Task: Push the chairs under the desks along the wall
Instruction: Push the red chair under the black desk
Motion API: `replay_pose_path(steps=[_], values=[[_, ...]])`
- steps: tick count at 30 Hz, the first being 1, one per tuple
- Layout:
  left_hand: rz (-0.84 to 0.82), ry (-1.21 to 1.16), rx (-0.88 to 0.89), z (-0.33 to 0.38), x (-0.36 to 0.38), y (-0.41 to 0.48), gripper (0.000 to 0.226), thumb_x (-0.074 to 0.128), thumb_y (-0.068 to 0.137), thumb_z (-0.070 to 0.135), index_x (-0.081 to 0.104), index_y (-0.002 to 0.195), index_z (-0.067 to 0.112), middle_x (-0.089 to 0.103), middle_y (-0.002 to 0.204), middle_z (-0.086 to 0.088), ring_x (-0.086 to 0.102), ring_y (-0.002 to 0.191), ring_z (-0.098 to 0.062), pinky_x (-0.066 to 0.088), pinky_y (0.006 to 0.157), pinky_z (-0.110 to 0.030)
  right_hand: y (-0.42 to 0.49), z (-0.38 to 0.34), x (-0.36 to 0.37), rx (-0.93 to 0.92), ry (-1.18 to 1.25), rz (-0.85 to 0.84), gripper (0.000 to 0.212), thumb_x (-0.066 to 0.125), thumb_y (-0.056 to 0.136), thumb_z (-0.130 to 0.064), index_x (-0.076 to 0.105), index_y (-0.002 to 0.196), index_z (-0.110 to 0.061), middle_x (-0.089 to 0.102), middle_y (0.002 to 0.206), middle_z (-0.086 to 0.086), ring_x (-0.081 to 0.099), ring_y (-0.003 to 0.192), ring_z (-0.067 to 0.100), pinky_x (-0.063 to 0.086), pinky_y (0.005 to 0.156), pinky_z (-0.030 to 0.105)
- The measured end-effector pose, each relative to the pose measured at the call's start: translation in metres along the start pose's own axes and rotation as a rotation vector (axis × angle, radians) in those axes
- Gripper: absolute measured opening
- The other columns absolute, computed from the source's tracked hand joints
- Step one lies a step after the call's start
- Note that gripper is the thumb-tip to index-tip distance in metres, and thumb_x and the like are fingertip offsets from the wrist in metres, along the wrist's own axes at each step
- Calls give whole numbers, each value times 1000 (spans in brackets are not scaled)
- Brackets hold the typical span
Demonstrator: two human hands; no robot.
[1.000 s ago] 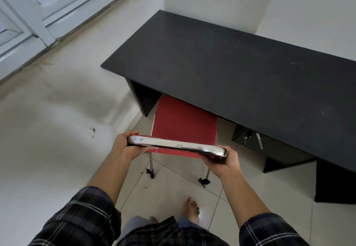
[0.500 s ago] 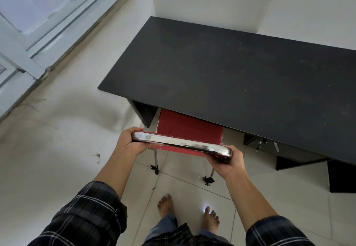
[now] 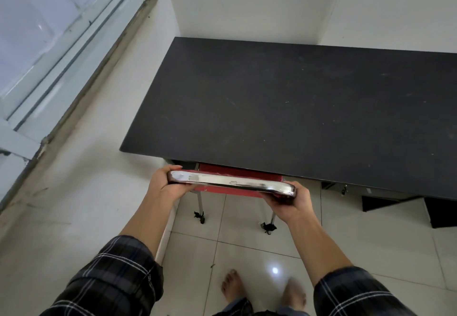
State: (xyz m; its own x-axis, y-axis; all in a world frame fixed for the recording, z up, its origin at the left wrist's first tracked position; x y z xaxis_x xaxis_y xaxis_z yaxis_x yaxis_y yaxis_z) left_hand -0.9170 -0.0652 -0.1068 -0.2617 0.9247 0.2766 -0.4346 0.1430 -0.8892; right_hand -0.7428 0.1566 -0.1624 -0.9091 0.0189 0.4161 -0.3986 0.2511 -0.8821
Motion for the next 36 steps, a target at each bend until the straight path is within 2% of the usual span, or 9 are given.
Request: replay_pose_path(steps=[5,8,10,15,21,26,31,34,36], values=[[-30,32,30,23,10,12,71,54,68,-7,42,136,8,51,132,-30,44,120,-59,41,95,-73,8,4,21,-23,-7,-20,40,55,71,2,59,111,1,53,145,28,55,128,49,47,103,64],[-18,30,49,27,10,14,71,54,64,-8,44,132,10,53,129,-26,45,119,-56,48,85,-70,11,5,22,-15,-23,-8,42,52,76,2,58,118,0,55,143,28,56,127,48,48,103,63],[-22,24,45,29,11,16,71,54,64,-8,45,132,12,52,130,-25,45,120,-56,46,89,-70,13,5,23,-7,-31,0,48,53,71,2,57,119,0,55,143,28,55,127,49,48,103,63],[-23,4,27,31,9,16,66,54,66,-8,44,129,12,52,129,-24,44,120,-56,49,84,-67,14,7,24,1,-30,6,32,49,86,-2,57,117,0,55,142,30,55,127,50,49,103,63],[-43,1,6,26,8,14,58,54,76,-3,46,132,9,52,133,-25,45,121,-56,36,100,-73,3,7,25,-29,-69,27,26,55,86,-3,61,110,3,59,134,30,60,120,49,55,92,62],[-11,-34,65,19,6,17,45,58,86,15,49,129,9,57,126,-24,54,113,-52,42,91,-74,-11,6,20,-72,-152,86,26,59,92,-14,58,115,-1,60,117,26,67,100,42,61,67,58],[93,44,187,10,17,11,35,54,96,30,50,126,11,62,118,-19,64,101,-40,55,81,-61,-24,10,19,-78,-171,38,14,59,97,-22,56,99,-9,57,118,27,67,104,45,56,77,61],[156,137,240,3,21,2,36,53,97,37,50,121,10,62,116,-17,66,95,-36,58,64,-50,-34,10,19,-88,-177,6,16,59,98,-25,56,93,-10,56,113,26,65,112,45,55,82,61],[153,173,271,-2,23,-6,37,53,97,37,51,123,11,63,114,-16,66,90,-34,54,52,-45,-42,8,18,-93,-187,-24,15,60,98,-23,57,95,-8,57,110,25,66,104,43,55,81,60]])
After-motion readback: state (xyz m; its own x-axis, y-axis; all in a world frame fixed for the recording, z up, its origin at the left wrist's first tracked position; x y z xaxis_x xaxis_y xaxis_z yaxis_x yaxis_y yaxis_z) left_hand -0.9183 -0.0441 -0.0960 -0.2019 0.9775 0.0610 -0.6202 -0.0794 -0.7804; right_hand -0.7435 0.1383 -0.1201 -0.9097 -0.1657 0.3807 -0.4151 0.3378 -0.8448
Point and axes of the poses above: each hand's wrist, its own y-axis towards the middle knuckle, its own x-axis out of the palm, z = x × y, the point moved 2 cm from there along y, towards the middle knuckle
